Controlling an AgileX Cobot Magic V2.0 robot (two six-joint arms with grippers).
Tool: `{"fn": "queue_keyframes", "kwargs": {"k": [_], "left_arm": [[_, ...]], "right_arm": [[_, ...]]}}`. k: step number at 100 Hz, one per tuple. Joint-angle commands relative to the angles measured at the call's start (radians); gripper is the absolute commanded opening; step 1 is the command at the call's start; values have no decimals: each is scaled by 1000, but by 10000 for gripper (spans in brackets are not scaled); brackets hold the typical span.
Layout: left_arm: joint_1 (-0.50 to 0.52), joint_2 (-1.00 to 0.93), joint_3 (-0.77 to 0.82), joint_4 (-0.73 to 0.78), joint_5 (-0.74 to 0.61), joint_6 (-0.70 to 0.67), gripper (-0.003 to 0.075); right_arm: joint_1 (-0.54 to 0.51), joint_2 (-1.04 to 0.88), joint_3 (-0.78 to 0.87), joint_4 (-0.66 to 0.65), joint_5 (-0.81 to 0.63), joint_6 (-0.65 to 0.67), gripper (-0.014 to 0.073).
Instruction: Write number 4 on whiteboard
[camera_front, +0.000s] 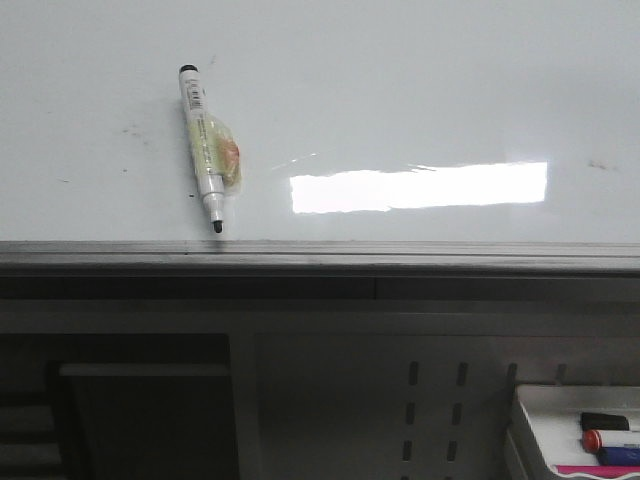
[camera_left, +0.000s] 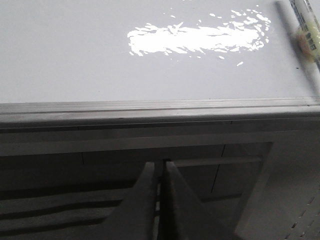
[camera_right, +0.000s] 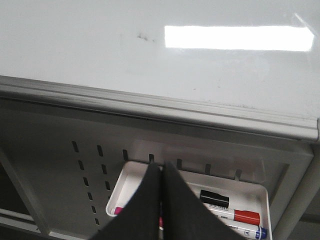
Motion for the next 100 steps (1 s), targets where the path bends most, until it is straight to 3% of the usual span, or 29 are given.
{"fn": "queue_keyframes", "kwargs": {"k": [1, 19, 34, 41, 50, 57, 68, 77, 88, 100], "left_arm": [[1, -24, 35, -7, -47, -5, -20], [1, -24, 35, 24, -49, -5, -20], [1, -24, 35, -37, -83, -5, -20], [1, -24, 35, -215, -160, -5, -20], [1, -24, 35, -611, -237, -5, -20], [1, -24, 35, -757, -259, -5, -20], [1, -24, 35, -887, -266, -5, -20], [1, -24, 33, -947, -262, -5, -20], [-3, -24, -2, -929, -218, 51, -20], [-5, -9, -94, -809, -123, 155, -20]], "right_arm": [[-6, -16, 20, -17, -21, -3, -64], [-6, -16, 20, -28, -39, -3, -64], [-6, -16, 20, 38, -275, -3, -64], [-6, -16, 20, 170, -402, -3, -64], [-6, -16, 20, 394, -520, -3, -64], [-6, -16, 20, 509, -560, -3, -64], [-6, -16, 15, 622, -541, -3, -64], [-6, -16, -10, 638, -492, -2, -64], [-6, -16, -91, 626, -382, -2, -65], [-6, -14, -204, 549, -209, -10, -64]]}}
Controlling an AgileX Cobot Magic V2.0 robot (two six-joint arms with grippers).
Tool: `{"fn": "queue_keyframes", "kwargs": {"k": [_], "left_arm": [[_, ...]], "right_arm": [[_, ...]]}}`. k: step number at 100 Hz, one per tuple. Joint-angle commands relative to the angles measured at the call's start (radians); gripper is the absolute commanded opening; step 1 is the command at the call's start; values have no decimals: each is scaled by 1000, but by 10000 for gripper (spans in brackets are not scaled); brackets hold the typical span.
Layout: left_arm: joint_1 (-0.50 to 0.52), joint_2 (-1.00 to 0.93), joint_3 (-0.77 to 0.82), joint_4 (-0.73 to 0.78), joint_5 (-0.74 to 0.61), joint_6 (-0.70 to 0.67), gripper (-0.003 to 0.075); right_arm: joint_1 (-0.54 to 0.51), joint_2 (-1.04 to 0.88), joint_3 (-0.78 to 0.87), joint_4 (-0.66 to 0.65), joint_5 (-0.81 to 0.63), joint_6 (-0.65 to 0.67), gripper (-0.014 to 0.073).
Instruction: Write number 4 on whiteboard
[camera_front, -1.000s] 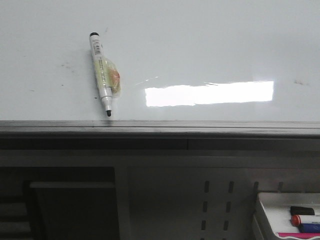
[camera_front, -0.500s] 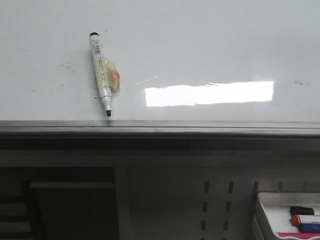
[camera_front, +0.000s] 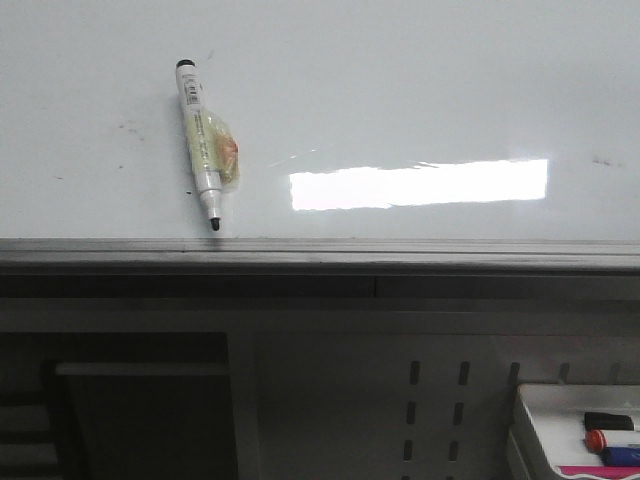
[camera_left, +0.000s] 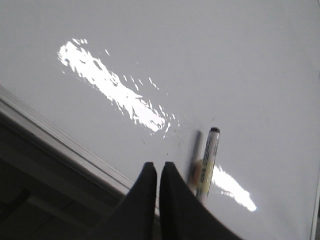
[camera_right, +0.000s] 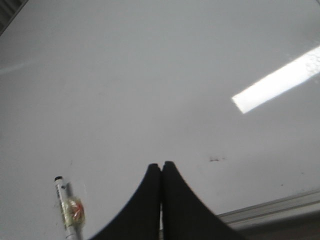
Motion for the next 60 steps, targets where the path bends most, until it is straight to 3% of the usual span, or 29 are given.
{"fn": "queue_keyframes", "kwargs": {"k": [1, 28, 35, 50, 54, 60], "left_arm": [[-5, -4, -88, 71, 43, 66, -20], [-5, 250, -354, 421, 193, 66, 0], [-5, 335, -399, 427, 210, 71, 92], [-9, 529, -464, 369, 291, 175, 426], [-16, 571, -477, 325, 310, 216, 461], [-37, 639, -495, 248, 318, 282, 449]], "right_arm": [[-6, -14, -107, -66, 56, -15, -64], [-6, 94, -310, -103, 293, -267, -53], [-6, 133, -339, -103, 307, -275, 17], [-6, 216, -376, -101, 308, -275, 302], [-6, 239, -384, -91, 314, -275, 349], [-6, 270, -393, -81, 318, -275, 388]]}}
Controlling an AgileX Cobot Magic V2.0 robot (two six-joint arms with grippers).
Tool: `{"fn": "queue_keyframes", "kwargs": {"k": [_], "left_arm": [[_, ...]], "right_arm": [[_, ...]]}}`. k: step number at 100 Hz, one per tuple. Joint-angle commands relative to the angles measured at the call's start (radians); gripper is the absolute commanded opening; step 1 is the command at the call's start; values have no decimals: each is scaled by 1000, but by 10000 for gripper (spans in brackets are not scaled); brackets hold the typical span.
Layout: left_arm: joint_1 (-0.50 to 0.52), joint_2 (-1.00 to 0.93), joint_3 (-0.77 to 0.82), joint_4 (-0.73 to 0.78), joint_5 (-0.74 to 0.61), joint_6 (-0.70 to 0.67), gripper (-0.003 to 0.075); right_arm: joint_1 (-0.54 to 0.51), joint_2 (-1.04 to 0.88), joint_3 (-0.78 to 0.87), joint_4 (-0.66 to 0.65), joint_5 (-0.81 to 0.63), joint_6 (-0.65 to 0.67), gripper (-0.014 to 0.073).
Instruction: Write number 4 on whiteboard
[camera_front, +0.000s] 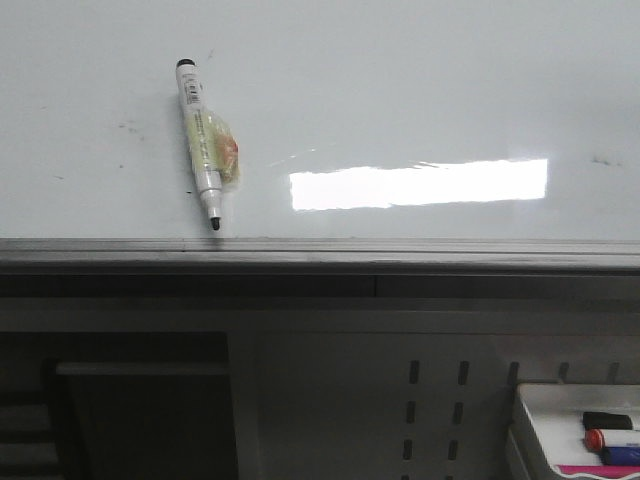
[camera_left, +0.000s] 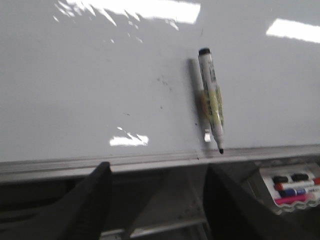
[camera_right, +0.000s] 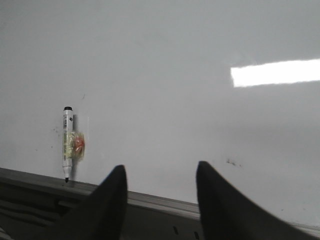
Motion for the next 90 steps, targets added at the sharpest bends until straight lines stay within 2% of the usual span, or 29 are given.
{"fn": "queue_keyframes", "kwargs": {"k": [1, 13, 27, 60, 90], "left_arm": [[-33, 90, -57, -138, -20, 99, 440], [-106, 214, -84, -338, -22, 257, 356], [-194, 351, -119, -503, -66, 352, 345], [-349, 629, -258, -516, -183, 368, 345], [-363, 796, -317, -533, -237, 368, 345]], "right_arm": [[-6, 60, -46, 25, -55, -13, 389], [-6, 103, -66, 32, -48, -13, 384], [-6, 126, -78, 35, -48, -13, 384], [-6, 129, -78, 35, -48, -13, 384], [-6, 129, -78, 35, -38, -13, 384]]}}
